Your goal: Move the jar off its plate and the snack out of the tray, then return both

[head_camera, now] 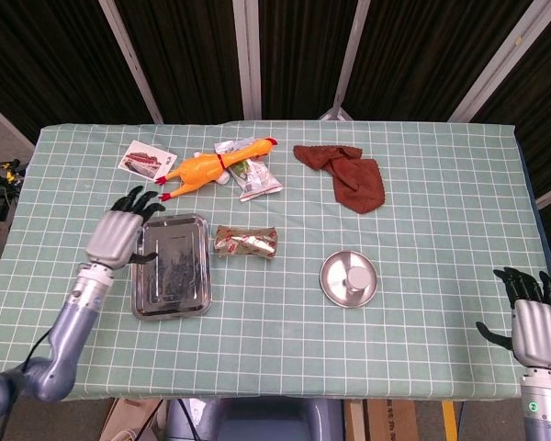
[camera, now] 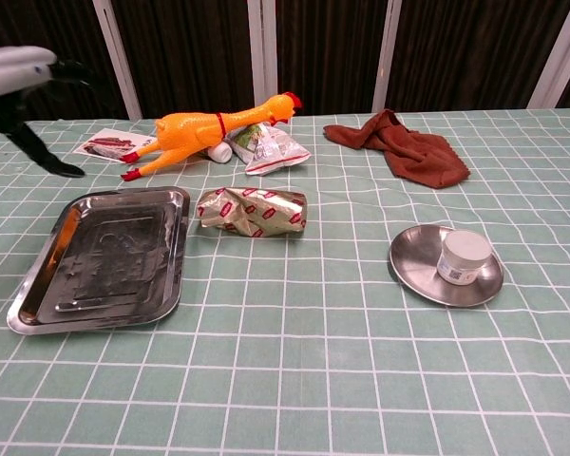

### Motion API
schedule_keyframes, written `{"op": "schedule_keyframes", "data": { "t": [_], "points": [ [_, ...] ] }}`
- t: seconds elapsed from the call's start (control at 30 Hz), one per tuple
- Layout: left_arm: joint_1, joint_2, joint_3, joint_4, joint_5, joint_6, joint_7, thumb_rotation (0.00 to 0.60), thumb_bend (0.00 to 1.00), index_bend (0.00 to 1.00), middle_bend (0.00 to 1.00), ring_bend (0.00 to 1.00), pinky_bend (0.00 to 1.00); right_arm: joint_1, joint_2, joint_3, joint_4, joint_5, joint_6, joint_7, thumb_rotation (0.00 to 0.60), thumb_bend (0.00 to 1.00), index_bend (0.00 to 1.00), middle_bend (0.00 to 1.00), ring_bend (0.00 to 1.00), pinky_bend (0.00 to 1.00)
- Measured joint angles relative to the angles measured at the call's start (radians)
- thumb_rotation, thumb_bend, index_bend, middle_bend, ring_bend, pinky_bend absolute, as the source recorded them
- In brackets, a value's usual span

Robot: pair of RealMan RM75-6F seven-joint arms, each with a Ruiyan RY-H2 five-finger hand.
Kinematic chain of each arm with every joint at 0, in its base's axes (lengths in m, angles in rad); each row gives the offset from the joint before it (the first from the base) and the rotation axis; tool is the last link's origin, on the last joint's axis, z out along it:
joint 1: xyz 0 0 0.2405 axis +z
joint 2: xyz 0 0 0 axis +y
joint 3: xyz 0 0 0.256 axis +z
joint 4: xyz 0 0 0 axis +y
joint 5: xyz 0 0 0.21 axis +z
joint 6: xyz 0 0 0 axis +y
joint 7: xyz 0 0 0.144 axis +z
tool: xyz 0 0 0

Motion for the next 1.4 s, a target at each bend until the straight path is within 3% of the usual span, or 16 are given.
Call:
{"op": "schedule_keyframes", "data": {
  "t": [0.3,0.57,0.83,1.1,1.4],
  "points": [
    [-0.18,-0.229,-0.031,0.141,-0.205,-0.097,0.133,0.6,0.11,0.26,0.1,0.02,0.18,-0.014,-0.011,0.023,0.009,0.002,0.0,-0.021,0.6,0.15,0.21,0.19,0.15,0.0],
    [-0.273,-0.408,-0.031,0.336,-0.239,-0.1,0.152,0.6,0.11,0.26,0.11,0.02,0.18,-0.021,-0.019,0.038,0.023,0.009,-0.024,-0.028,0.6,0.15,0.21,0.19,0.15,0.0],
    [-0.322,-0.532,-0.016,0.522,-0.198,-0.101,0.102,0.6,0.28,0.35,0.26,0.18,0.3,-0.024,-0.023,0.053,0.033,0.016,-0.054,-0.016,0.6,0.15,0.21,0.19,0.15,0.0],
    [-0.339,-0.589,0.006,0.629,-0.148,-0.085,0.092,0.6,0.6,0.48,0.52,0.42,0.57,-0.034,-0.024,0.07,0.032,0.019,-0.061,0.013,0.6,0.15,0.21,0.19,0.15,0.0],
    [-0.34,-0.591,0.015,0.652,-0.043,-0.044,-0.005,0.6,0.65,0.51,0.55,0.46,0.61,-0.039,-0.031,0.082,0.035,0.022,-0.074,0.019,0.6,0.15,0.22,0.19,0.16,0.0]
  ]
}}
